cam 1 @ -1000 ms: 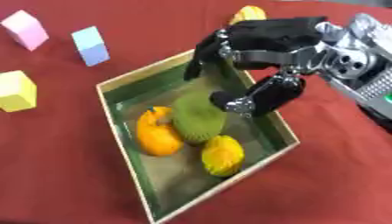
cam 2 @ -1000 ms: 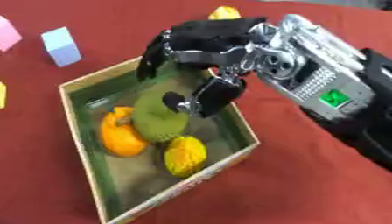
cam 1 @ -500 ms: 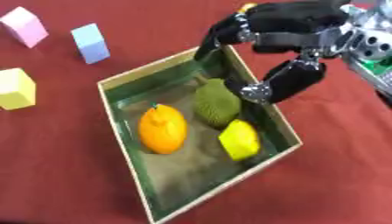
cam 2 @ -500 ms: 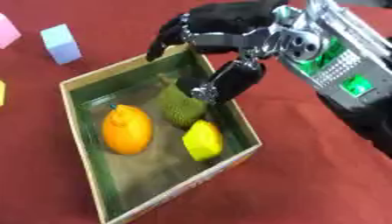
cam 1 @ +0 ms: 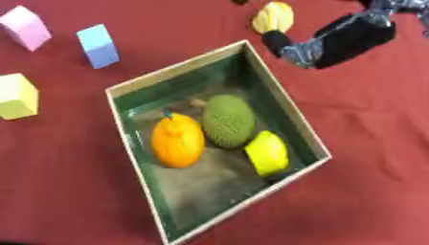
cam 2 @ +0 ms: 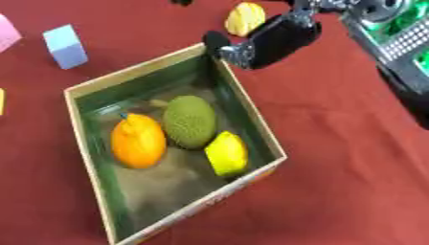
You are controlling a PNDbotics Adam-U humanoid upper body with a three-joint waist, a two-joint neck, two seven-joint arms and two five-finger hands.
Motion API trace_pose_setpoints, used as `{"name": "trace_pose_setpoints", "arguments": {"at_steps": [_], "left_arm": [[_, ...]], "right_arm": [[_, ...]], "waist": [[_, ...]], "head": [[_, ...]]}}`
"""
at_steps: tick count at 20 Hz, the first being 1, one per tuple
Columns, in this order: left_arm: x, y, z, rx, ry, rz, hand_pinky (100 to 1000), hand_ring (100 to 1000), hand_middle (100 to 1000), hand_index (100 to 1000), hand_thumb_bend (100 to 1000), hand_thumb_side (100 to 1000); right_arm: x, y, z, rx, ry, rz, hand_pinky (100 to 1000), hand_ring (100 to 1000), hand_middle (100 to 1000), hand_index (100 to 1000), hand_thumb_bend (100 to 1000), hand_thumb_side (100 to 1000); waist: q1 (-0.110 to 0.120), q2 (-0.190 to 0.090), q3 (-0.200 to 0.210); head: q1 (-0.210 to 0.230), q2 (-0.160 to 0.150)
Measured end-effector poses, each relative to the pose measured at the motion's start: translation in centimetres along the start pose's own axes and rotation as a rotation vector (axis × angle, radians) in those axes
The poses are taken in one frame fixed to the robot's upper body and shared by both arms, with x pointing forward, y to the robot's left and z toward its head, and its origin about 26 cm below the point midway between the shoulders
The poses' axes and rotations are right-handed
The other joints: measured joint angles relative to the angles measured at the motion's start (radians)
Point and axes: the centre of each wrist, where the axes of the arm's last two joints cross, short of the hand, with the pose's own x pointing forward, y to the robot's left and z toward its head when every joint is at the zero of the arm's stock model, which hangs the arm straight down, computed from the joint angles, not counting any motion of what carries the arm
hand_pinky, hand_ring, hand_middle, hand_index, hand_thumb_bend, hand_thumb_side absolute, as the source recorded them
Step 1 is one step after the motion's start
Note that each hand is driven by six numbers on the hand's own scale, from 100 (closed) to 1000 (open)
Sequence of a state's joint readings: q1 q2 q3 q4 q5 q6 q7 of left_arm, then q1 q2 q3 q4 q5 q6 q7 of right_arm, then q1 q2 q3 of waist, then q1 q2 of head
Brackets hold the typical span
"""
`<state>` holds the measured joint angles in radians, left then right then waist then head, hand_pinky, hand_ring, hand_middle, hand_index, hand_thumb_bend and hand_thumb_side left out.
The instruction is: Pick up objects on the table and place them in the box.
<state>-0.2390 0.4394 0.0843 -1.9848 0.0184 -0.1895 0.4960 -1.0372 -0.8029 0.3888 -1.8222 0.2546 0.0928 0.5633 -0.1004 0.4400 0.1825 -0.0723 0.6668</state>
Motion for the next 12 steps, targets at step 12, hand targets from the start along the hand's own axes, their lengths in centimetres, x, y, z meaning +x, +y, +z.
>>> {"name": "trace_pose_setpoints", "arguments": {"at_steps": [12], "left_arm": [[0.2,-0.2,-0.5,0.002,-0.016,0.009,754,685,648,792,123,656]], "right_arm": [[-8.8,0.3,-0.3,-0.036,0.270,0.012,899,918,813,898,232,100]], "waist": [[-0.016,0.058,0.033]], "head": [[-0.036,-0.052]]}}
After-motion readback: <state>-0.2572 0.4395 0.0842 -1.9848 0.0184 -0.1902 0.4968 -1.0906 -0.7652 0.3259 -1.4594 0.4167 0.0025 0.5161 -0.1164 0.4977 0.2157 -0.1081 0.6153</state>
